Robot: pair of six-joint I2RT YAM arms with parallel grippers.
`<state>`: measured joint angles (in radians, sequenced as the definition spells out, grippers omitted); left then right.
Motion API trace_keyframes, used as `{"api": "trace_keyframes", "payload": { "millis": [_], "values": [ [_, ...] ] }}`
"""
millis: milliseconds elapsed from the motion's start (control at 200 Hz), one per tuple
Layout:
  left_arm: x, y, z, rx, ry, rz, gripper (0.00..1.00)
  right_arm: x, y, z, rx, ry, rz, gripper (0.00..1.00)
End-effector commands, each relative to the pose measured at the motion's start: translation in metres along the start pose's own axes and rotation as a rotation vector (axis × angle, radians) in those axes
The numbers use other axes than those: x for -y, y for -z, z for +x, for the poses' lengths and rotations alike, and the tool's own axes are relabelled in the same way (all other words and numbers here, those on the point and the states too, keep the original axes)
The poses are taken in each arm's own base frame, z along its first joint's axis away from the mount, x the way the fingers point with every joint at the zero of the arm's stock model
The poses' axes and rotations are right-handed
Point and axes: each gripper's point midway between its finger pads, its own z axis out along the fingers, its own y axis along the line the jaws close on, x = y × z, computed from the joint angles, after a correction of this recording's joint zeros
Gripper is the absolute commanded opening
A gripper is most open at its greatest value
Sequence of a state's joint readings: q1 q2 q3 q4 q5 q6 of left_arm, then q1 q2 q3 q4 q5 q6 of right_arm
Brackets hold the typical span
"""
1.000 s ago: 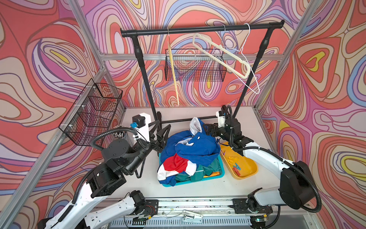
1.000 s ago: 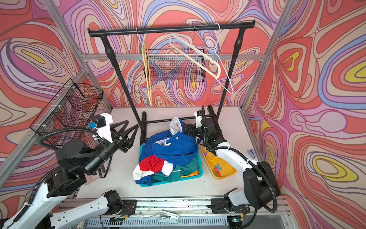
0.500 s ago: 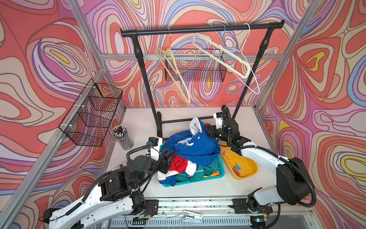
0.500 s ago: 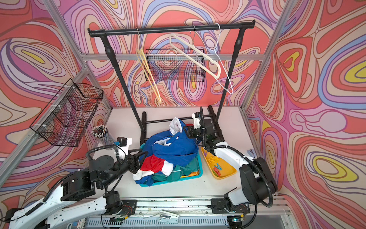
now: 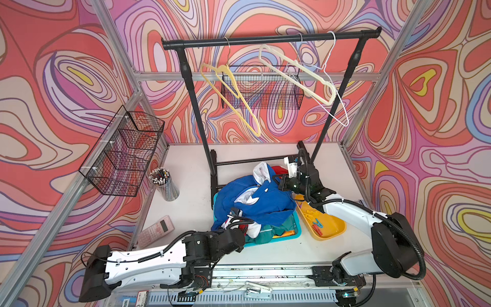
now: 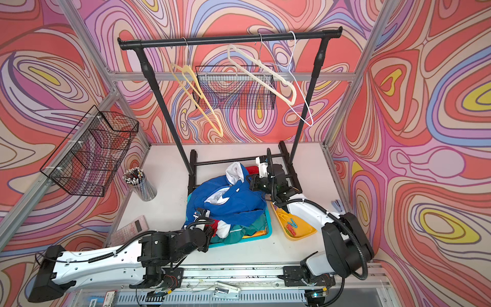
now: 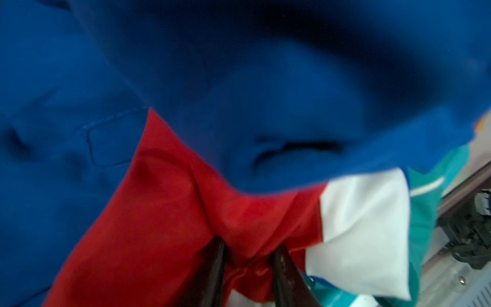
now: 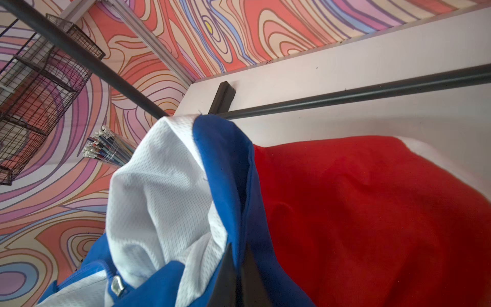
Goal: Remove the clothespins securing jackets to the hanger
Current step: Adjust the jacket in the basket.
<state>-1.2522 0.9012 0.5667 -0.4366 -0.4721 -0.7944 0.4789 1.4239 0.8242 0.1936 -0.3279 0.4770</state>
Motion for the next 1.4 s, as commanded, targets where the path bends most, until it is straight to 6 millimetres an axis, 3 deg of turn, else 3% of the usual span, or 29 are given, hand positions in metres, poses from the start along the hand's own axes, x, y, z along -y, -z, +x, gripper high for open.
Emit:
{"api": "trace_keyframes", "payload": {
  "millis": [0, 40, 220, 320, 416, 566, 601, 661, 721, 816, 976, 1151, 1212, 1242, 1397],
  "values": [
    [-0.023, -0.017, -0.007, 0.036, 0.064, -0.076, 0.28, -0.027, 0.000, 0.022, -0.035, 0.006, -0.026, 0.00],
    [-0.031, -0.029, 0.003, 0.012, 0.064, -0.076, 0.26, -0.032, -0.002, 0.033, -0.055, 0.002, -0.015, 0.00],
    [-0.032, -0.048, -0.002, 0.015, 0.038, -0.074, 0.19, -0.038, -0.003, 0.071, -0.084, -0.007, 0.071, 0.00],
    [-0.031, -0.053, 0.008, -0.026, 0.019, -0.076, 0.15, -0.036, 0.001, 0.076, -0.081, 0.015, 0.128, 0.00],
    [-0.038, -0.052, 0.017, -0.039, 0.032, -0.084, 0.15, -0.031, 0.013, 0.061, -0.028, 0.048, 0.181, 0.03],
    [-0.043, -0.036, 0.011, 0.000, 0.044, -0.064, 0.23, -0.033, 0.034, 0.030, 0.037, 0.127, 0.249, 0.52],
    [-0.041, -0.031, 0.006, 0.017, 0.045, -0.047, 0.29, -0.034, 0.038, 0.024, 0.058, 0.137, 0.258, 0.59],
    [-0.041, -0.021, -0.001, 0.039, 0.040, -0.031, 0.47, -0.036, 0.042, 0.016, 0.075, 0.159, 0.265, 0.67],
    [-0.040, -0.013, -0.010, 0.074, 0.042, -0.013, 0.56, -0.038, 0.046, 0.009, 0.085, 0.174, 0.280, 0.73],
    [-0.044, -0.005, -0.018, 0.106, 0.041, -0.025, 0.66, -0.035, 0.053, 0.000, 0.107, 0.202, 0.321, 0.77],
    [-0.049, 0.006, -0.031, 0.146, 0.036, -0.057, 0.72, -0.018, 0.072, -0.024, 0.167, 0.176, 0.353, 0.81],
    [-0.051, 0.016, -0.044, 0.188, 0.029, -0.070, 0.77, 0.019, 0.090, -0.048, 0.226, 0.083, 0.358, 0.83],
    [-0.052, 0.017, -0.044, 0.186, 0.023, -0.073, 0.79, 0.032, 0.093, -0.052, 0.232, 0.056, 0.359, 0.84],
    [-0.048, 0.027, -0.058, 0.217, 0.039, -0.059, 0.80, 0.038, 0.094, -0.053, 0.234, 0.043, 0.365, 0.85],
    [-0.057, 0.041, -0.068, 0.257, 0.039, -0.096, 0.84, 0.074, 0.097, -0.060, 0.243, -0.061, 0.374, 0.88]
  ]
}}
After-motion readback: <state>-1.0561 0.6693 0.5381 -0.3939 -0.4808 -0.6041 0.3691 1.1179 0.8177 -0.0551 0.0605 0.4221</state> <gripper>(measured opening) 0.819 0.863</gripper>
